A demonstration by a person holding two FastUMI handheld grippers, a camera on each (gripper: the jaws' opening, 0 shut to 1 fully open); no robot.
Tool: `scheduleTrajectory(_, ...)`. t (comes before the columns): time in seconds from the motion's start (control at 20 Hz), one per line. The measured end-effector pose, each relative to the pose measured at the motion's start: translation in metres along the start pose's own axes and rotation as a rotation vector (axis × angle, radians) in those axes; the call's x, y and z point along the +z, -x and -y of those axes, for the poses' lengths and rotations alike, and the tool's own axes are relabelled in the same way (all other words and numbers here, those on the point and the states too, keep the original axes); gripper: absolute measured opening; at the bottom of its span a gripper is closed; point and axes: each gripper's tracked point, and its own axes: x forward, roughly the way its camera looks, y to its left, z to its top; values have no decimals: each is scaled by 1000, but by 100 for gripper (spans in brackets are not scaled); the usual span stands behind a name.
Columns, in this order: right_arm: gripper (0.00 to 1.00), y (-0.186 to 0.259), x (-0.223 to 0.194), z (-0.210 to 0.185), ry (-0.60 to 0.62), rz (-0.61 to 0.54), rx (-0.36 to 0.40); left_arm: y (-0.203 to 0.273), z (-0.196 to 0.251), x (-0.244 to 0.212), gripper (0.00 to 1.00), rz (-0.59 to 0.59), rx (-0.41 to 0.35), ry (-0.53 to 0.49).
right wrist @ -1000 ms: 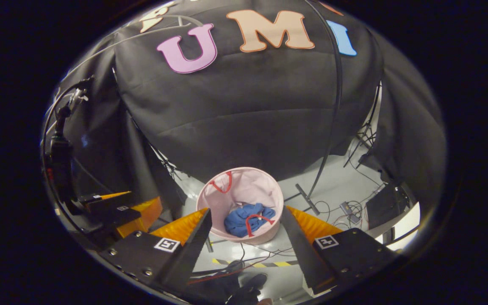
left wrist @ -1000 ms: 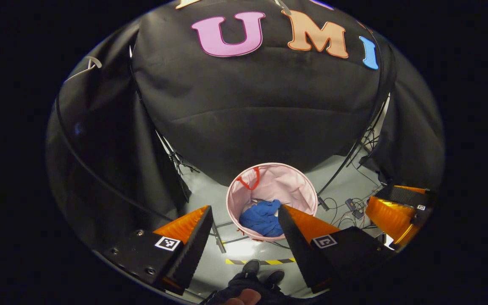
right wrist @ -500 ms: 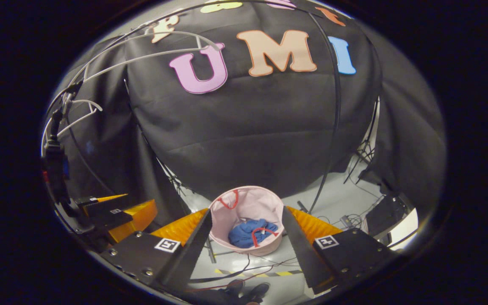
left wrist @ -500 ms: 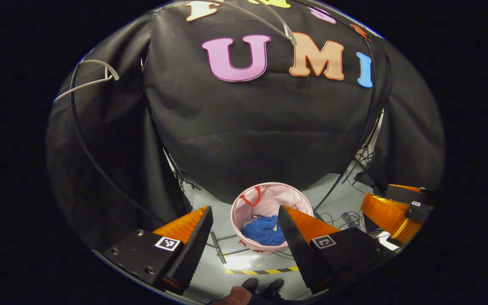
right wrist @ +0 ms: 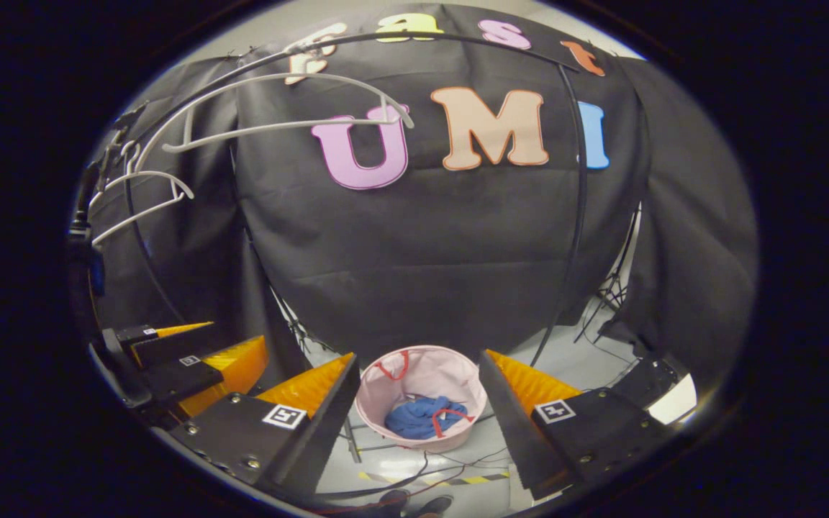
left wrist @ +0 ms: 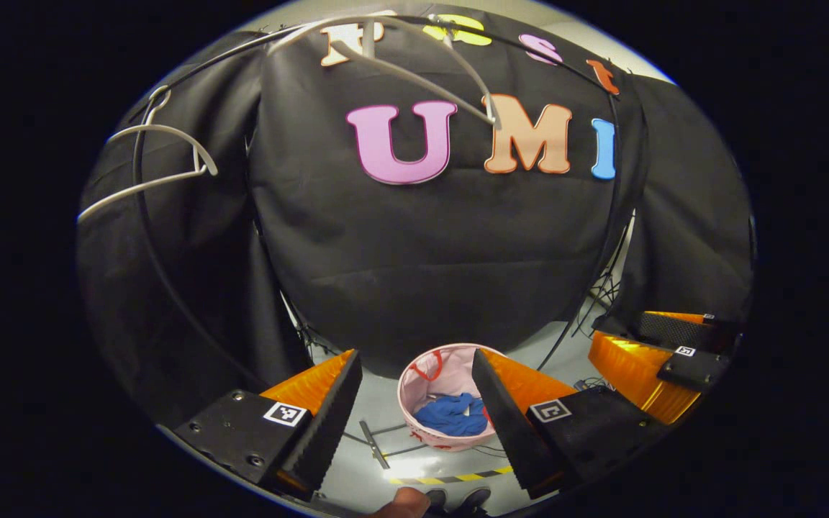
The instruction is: Grasp the clothes on the hanger with both hands and then place them into the laundry hamper below.
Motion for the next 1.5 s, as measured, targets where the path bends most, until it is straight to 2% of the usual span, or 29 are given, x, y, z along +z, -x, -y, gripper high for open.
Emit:
scheduleTrajectory(0.15, 100, 11, 20, -9, 11, 32, -4, 12, -4, 17, 99, 50, 6, -10)
scheduleTrajectory(0.2, 100, 16, 29, -13, 15, 49, -3, 15, -11, 26, 97, 65, 14, -9)
scheduleTrajectory(0.25, 100, 19, 34, -15, 16, 70, -5, 19, -14, 35, 99, 86, 22, -9)
scheduleTrajectory(0.45, 100, 41, 69, -21, 7, 153, -4, 28, -26, 68, 96, 172, 65, -33)
scheduleTrajectory(0.55, 99, 49, 87, -22, 3, 203, -1, 32, -17, 81, 100, 180, 56, -17)
scheduleTrajectory(0.65, 99, 55, 103, -14, 7, 252, -8, 38, -9, 95, 96, 208, 57, -20)
scheduleTrajectory(0.7, 99, 56, 111, -9, 7, 274, -14, 41, -4, 104, 100, 220, 53, -26)
scheduleTrajectory(0.8, 99, 59, 117, 4, -9, 295, -30, 58, 4, 113, 96, 248, 43, -33)
scheduleTrajectory(0.85, 99, 62, 121, 9, -13, 313, -32, 65, 7, 118, 100, 263, 43, -36)
scheduleTrajectory(0.9, 94, 65, 125, 14, -6, 330, -40, 70, 8, 124, 96, 283, 42, -37)
scheduleTrajectory(0.95, 99, 66, 126, 21, 3, 341, -49, 77, 11, 129, 100, 306, 43, -37)
scheduleTrajectory(1.0, 99, 68, 126, 26, 12, 346, -54, 84, 13, 133, 96, 324, 39, -41)
scheduleTrajectory(1.05, 100, 71, 126, 30, 17, 355, -53, 90, 15, 135, 100, 332, 40, -45)
scheduleTrajectory(1.1, 99, 74, 127, 31, 23, 366, -47, 96, 16, 135, 100, 340, 44, -50)
scheduleTrajectory(1.15, 99, 78, 128, 32, 23, 376, -40, 102, 18, 134, 95, 348, 43, -53)
scheduleTrajectory(1.2, 99, 82, 128, 33, 19, 381, -29, 107, 25, 134, 100, 353, 29, -56)
scheduleTrajectory(1.25, 99, 87, 127, 32, 12, 387, -15, 112, 30, 134, 95, 359, 16, -61)
scheduleTrajectory(1.3, 99, 91, 126, 32, 8, 389, -13, 116, 33, 136, 100, 366, 12, -67)
scheduleTrajectory(1.35, 99, 96, 125, 36, 2, 390, -9, 119, 34, 136, 100, 359, 18, -73)
scheduleTrajectory(1.5, 99, 113, 123, 38, 7, 405, 39, 128, 43, 137, 95, 358, 7, -39)
